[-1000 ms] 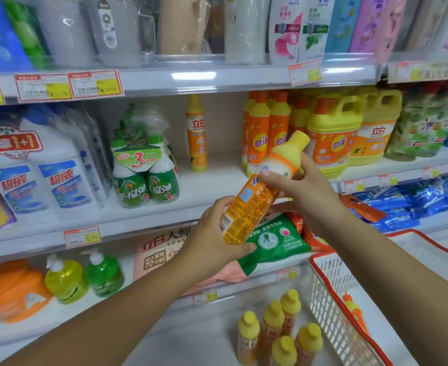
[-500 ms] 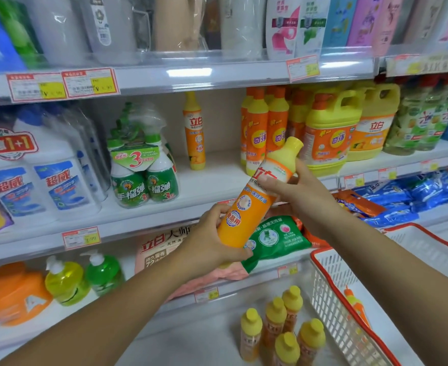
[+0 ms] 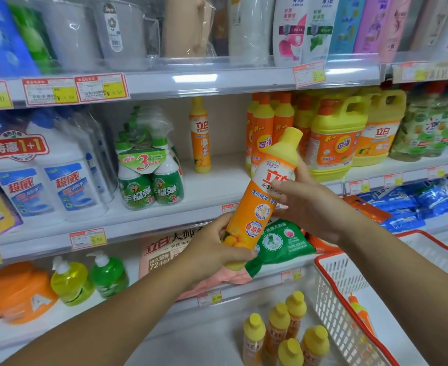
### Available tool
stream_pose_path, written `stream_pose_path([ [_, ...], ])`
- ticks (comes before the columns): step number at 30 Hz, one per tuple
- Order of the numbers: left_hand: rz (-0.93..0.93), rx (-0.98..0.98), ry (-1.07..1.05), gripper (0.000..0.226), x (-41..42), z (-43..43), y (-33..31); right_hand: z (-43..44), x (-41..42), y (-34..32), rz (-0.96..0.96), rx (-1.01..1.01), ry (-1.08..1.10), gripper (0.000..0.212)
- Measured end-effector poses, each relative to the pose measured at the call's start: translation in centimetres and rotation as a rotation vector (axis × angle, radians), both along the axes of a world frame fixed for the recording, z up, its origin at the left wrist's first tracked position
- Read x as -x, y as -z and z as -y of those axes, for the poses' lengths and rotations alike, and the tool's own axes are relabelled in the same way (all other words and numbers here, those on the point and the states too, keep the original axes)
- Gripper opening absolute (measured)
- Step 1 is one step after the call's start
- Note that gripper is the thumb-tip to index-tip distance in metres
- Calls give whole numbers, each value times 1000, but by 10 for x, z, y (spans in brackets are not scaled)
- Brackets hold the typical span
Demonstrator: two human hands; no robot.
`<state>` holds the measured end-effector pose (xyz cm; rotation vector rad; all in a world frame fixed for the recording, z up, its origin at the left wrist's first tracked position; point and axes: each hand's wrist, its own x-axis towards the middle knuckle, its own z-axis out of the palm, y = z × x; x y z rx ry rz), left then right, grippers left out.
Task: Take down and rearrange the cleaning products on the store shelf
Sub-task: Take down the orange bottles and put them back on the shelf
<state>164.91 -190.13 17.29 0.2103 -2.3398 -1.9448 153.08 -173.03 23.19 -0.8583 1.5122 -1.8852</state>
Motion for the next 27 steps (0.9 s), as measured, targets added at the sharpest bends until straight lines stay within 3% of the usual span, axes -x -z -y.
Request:
stream_pose_path([
  [3,-71,-22,-53,58,1,-8,-2,9,-15,7,-103,-209,31,63],
  [7,-112,84,-102,60,11,-4,-3,24,-18,13,-192,-232,184,46],
  [10,-132,310,-77,59,25,19,-8,34,-5,16,-260,-276,237,41],
  [12,-128,598,-136,65,41,43,-9,46,8,19,-358,-293,311,41],
  [14,-141,817,-225,75,58,67,-4,61,27,19,-472,-284,363,43],
  [21,-135,1146,-250,70,96,111,46,118,94,14,-693,-344,388,57],
  [24,-189,1258,-267,63,106,115,52,135,116,19,-699,-390,364,71],
  [27,-288,1259,-284,52,113,121,56,149,134,25,-629,-391,410,70],
])
